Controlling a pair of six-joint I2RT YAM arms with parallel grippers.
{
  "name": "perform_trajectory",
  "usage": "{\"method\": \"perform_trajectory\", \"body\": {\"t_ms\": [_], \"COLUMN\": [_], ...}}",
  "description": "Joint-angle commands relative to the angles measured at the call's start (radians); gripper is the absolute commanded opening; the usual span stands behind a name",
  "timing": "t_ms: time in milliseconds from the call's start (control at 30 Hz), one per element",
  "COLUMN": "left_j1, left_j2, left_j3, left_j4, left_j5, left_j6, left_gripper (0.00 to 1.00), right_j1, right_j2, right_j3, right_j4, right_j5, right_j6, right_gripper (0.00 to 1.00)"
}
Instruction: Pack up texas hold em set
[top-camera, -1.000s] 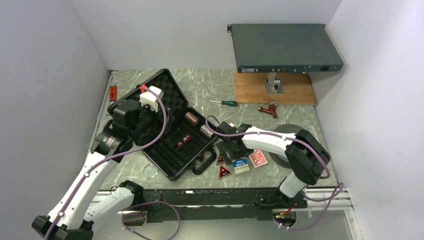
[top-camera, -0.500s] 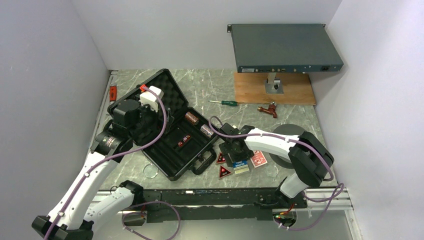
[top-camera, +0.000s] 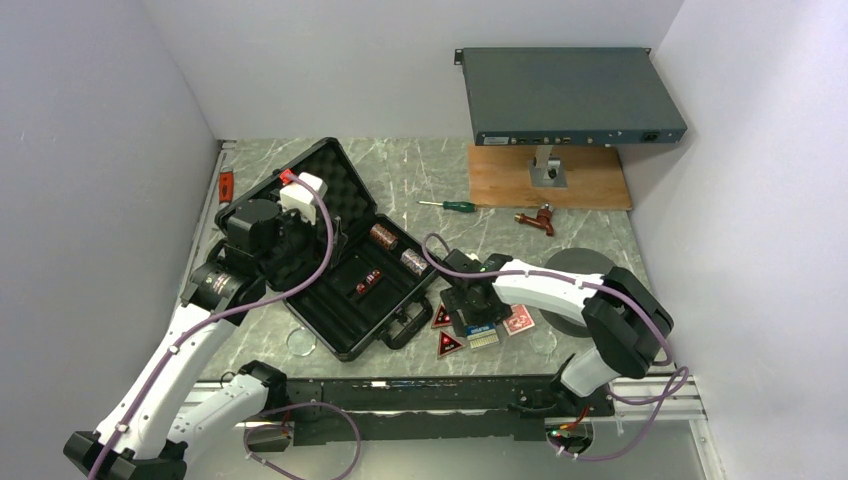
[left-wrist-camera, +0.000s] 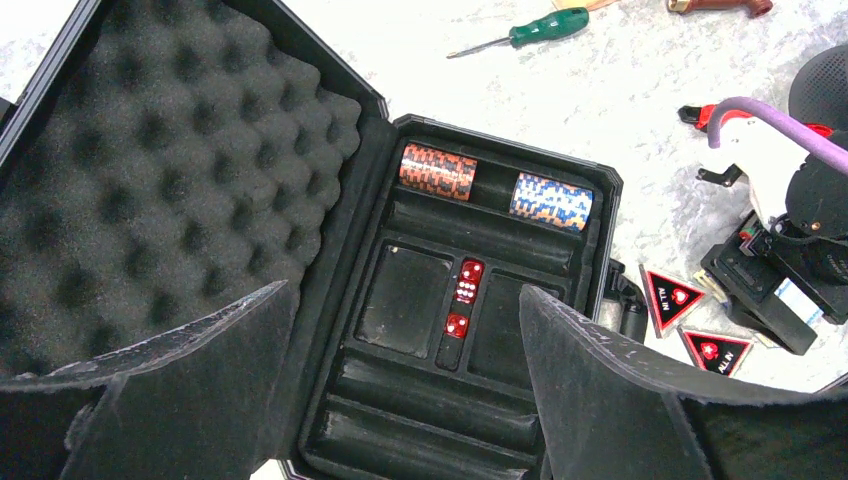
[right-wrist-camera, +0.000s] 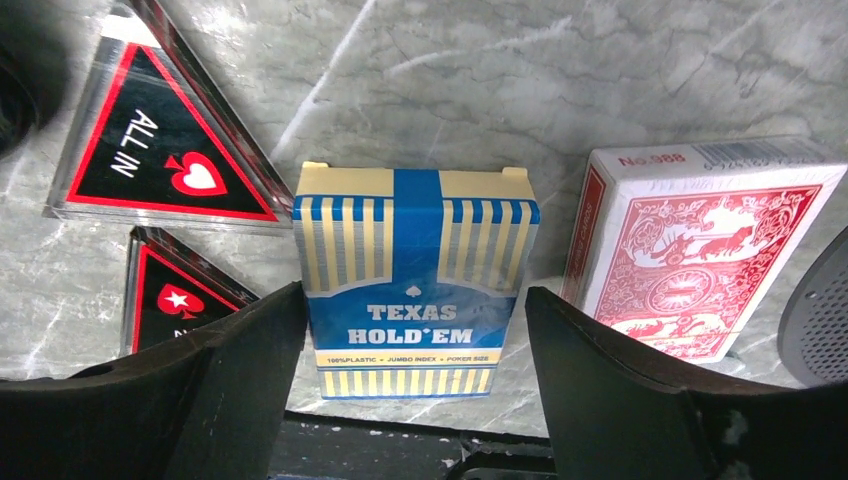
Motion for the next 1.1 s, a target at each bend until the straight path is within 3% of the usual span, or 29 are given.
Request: {"method": "perform_trajectory", "body": {"t_ms": [0,133,333,400,500,600,700,967,1067], "left_j1": [-0.003,-0.003,-0.003,-0.002,-0.004,-0.003,-0.004,-0.003,-0.002], "left_j2": [-0.007,-0.010,-0.013,-0.013,-0.016,-0.020,-0.022,-0.034,-0.044], "left_j3": [0.020,0.020,0.020,0.020,0.021,0.020,0.020,0.018,0.014], "left_j4": [0.016,0.017,0.016,0.015,0.015,0.015,0.015,0.015,0.018], "left_j5": [-0.007,-0.007,-0.010,-0.010,-0.009,-0.009,-0.010,-0.040,-0.090], "left_j6": [0.004,0.004,0.004,0.004,0.004,0.004,0.004,0.005,0.005], "left_gripper": [0.88,0.88,0.88,0.88,0.88,0.88,0.88,0.87,0.85], "right_j1": [-0.001,-0.001,-0.001,0.000,-0.001,-0.002,-0.002,-0.004,-0.004], "right_j2": [-0.044,-0.053,-0.051,-0.058,-0.078,-0.087,-0.098,-0.177,-0.181], "right_j3": [-0.021,-0.023,-0.003,0.012,0.051,0.112,0.159,0.248,0.303], "right_j4": [0.001,0.003,-0.005,-0.017,-0.052,-0.107,-0.125,-0.057,-0.042], "right_j5": [0.021,0.032,0.052,0.070,0.129,0.208,0.244,0.193,0.184], "right_j6": [0.046,0.053,0.053,0.053,0.066,0.092,0.095,0.080,0.115], "right_gripper": [0.79,0.72,0.51,0.49,0.46,0.34,0.29,0.01,0.00]}}
